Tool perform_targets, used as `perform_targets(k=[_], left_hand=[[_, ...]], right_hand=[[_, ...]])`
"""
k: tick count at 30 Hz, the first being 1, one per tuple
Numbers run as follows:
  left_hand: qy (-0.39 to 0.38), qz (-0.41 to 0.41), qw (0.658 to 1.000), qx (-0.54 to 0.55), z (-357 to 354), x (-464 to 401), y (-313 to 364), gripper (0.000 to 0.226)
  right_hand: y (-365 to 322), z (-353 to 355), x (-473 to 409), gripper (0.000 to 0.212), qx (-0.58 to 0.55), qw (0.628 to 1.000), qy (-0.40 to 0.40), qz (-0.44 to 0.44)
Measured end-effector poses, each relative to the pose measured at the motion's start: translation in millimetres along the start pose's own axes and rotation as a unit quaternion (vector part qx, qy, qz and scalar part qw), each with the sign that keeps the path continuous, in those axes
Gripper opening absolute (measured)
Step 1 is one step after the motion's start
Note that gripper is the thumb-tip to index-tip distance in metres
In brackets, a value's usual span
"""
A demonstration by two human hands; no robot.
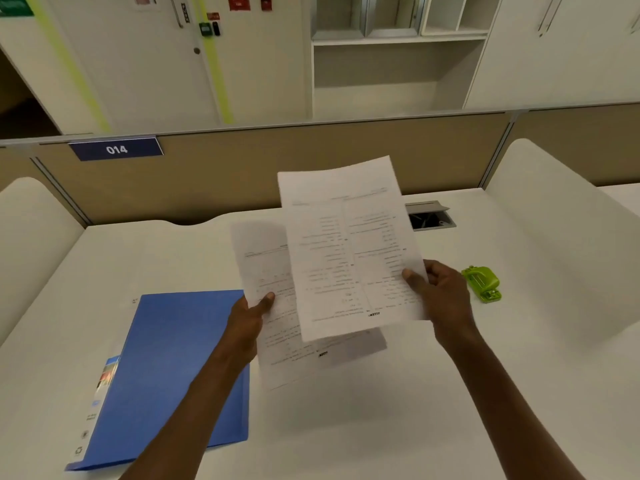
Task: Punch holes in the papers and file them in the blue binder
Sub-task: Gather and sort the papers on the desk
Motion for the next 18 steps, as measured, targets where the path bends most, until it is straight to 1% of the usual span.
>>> perform_targets(k=[4, 7, 8, 9, 11, 13, 14, 16, 18], left_hand=[[-0.038, -0.014, 0.999, -0.013, -29.2, 13.7, 10.6, 0.026], [-0.059, -0.012, 0.998, -0.021, -43.9, 21.9, 12.8, 0.018], [-0.060, -0.011, 0.998, -0.023, -46.1, 23.1, 12.7, 0.019], [-0.061, -0.011, 0.998, -0.027, -48.1, 24.4, 12.9, 0.021], [-0.073, -0.018, 0.996, -0.038, -53.1, 28.1, 13.0, 0.024], [-0.084, -0.028, 0.995, -0.048, -59.9, 33.3, 11.8, 0.024], [-0.088, -0.031, 0.994, -0.051, -63.6, 35.6, 11.7, 0.024], [-0.097, -0.038, 0.993, -0.060, -73.0, 37.7, 10.9, 0.027], [-0.082, -0.028, 0.994, -0.070, -80.9, 38.2, 10.5, 0.034]], right_hand=[[14.2, -15.1, 11.3, 0.013, 0.047, 0.998, -0.033, -0.008], [23.4, -17.3, 15.0, 0.019, 0.112, 0.992, -0.055, -0.022], [26.1, -16.1, 14.5, 0.022, 0.120, 0.990, -0.067, -0.035], [28.8, -14.8, 13.3, 0.027, 0.119, 0.988, -0.086, -0.055], [32.4, -15.5, 12.0, 0.044, 0.092, 0.980, -0.145, -0.103], [33.2, -15.3, 8.4, 0.060, 0.054, 0.971, -0.196, -0.128], [32.2, -15.8, 6.4, 0.060, 0.033, 0.967, -0.216, -0.132], [27.8, -16.6, 3.1, 0.048, -0.002, 0.960, -0.249, -0.124], [23.4, -14.0, -1.7, 0.036, 0.000, 0.964, -0.248, -0.094]])
Point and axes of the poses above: each hand's wrist, its own x-axis away from the middle knuckle, its own z-axis out of the back of the hand, y = z × x, the point moved 8 cm from there along -x, towards the middle knuckle, and after that the axes turned 6 degrees about y, right-handed, at the moved point
